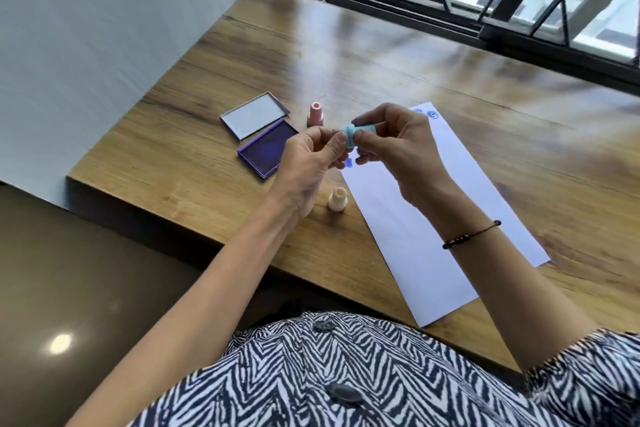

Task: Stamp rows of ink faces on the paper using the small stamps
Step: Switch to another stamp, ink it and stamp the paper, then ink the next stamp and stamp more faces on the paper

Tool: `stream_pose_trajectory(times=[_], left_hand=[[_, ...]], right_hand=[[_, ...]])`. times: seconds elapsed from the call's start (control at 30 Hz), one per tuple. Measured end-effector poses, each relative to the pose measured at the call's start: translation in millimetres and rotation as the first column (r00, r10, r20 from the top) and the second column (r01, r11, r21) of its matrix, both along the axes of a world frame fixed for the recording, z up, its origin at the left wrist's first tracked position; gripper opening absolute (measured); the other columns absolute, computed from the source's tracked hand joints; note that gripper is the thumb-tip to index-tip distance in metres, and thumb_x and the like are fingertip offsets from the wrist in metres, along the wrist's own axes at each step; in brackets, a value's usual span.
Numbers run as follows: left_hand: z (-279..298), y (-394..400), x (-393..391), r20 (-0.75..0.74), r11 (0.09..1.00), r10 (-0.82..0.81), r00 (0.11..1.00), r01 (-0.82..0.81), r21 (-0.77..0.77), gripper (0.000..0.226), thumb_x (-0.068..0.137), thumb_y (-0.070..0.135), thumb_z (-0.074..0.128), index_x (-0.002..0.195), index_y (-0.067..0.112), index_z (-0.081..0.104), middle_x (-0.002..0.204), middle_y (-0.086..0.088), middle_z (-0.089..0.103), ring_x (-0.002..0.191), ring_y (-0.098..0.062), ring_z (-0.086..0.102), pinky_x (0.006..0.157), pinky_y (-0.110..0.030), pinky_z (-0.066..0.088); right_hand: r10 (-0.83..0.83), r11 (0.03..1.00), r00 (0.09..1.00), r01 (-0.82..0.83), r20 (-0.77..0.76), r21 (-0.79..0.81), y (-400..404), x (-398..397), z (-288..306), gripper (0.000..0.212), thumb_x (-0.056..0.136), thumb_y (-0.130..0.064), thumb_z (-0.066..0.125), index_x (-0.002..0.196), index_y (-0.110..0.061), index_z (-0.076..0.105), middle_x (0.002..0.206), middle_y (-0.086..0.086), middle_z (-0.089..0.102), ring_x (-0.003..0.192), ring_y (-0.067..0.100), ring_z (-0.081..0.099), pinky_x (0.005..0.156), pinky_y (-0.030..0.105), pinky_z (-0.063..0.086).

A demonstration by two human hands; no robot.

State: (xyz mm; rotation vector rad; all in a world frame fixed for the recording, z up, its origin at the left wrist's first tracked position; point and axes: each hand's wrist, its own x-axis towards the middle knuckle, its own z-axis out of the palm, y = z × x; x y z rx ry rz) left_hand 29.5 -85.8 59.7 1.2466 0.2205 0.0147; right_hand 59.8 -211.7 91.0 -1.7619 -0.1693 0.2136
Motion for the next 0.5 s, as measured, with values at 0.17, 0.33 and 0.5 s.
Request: stream_pose_trajectory(times=[0.17, 0.33, 0.5], left_hand=[[-2.9, 8.3, -0.1, -0.007, 0.999, 0.016, 1.000, -0.016, 0.036, 0.009, 0.087, 0.010, 0.054, 0.080, 0.009, 0.060, 0.071, -0.005, 0.059, 0.061, -0.009, 0.050, 0.055, -0.017, 0.042], [-10.8, 16.5, 7.1, -0.057, 0.993, 0.072, 0.996, -0.066, 0.100, 0.012, 0.088, 0.015, 0.055, 0.081, 0.008, 0.062, 0.071, -0.006, 0.058, 0.061, -0.011, 0.048, 0.058, -0.019, 0.041], [-20.2, 17.5, 13.2, -0.111, 0.970, 0.242, 0.964, -0.237, 0.062, 0.017, 0.090, 0.013, 0.052, 0.074, 0.010, 0.058, 0.068, -0.005, 0.054, 0.059, -0.011, 0.044, 0.055, -0.016, 0.040]], right_hand=[[0.022, 0.999, 0.999, -0.021, 0.024, -0.023, 10.4, 5.2, -5.3, 0.011, 0.081, 0.003, 0.061, 0.080, -0.008, 0.061, 0.064, 0.009, 0.062, 0.047, 0.006, 0.059, 0.050, 0.022, 0.055], [0.086, 0.992, 0.996, -0.088, -0.021, -0.091, 19.3, 24.3, -8.4, 0.013, 0.079, 0.000, 0.065, 0.073, -0.012, 0.063, 0.061, 0.007, 0.061, 0.044, 0.007, 0.058, 0.046, 0.022, 0.053], [0.020, 0.893, 0.980, 0.073, 0.200, -0.444, 32.6, 70.1, -17.8, 0.013, 0.076, -0.003, 0.063, 0.088, -0.002, 0.067, 0.079, 0.017, 0.065, 0.072, 0.032, 0.064, 0.069, 0.041, 0.055]])
